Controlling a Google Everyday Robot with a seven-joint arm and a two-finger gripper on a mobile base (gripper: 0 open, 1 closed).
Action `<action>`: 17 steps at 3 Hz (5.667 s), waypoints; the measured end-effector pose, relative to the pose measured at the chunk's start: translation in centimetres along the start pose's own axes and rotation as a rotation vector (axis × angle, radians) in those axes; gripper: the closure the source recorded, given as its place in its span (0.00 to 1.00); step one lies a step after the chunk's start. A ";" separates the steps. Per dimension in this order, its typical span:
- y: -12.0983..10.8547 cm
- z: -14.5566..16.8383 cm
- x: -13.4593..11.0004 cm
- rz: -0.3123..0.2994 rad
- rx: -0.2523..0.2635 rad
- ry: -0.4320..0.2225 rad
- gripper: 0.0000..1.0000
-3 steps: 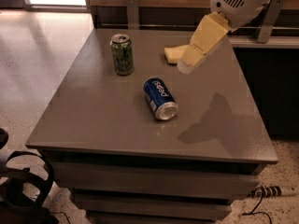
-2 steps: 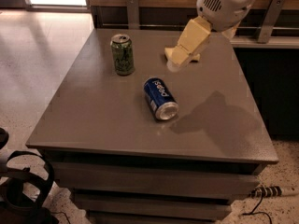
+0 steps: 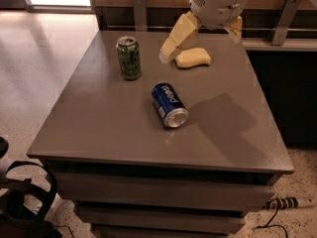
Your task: Place pepsi can upright
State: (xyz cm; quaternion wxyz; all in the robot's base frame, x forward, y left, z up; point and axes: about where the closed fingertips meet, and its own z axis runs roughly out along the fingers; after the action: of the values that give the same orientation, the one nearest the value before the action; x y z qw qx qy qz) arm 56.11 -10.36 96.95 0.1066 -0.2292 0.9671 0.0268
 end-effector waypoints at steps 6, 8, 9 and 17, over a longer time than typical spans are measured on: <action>3.8 6.3 1.3 0.155 0.142 0.179 0.00; 6.0 7.9 1.7 0.081 0.053 0.200 0.00; 6.5 9.2 2.0 0.078 0.012 0.220 0.00; 7.2 13.4 1.0 0.051 -0.126 0.100 0.87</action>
Offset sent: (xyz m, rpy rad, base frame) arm 0.0045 0.0263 -0.0334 -0.1577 0.0991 -0.1278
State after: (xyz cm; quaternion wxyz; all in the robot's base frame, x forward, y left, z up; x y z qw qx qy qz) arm 54.60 -3.03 83.67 0.0427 -0.2117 0.9732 0.0789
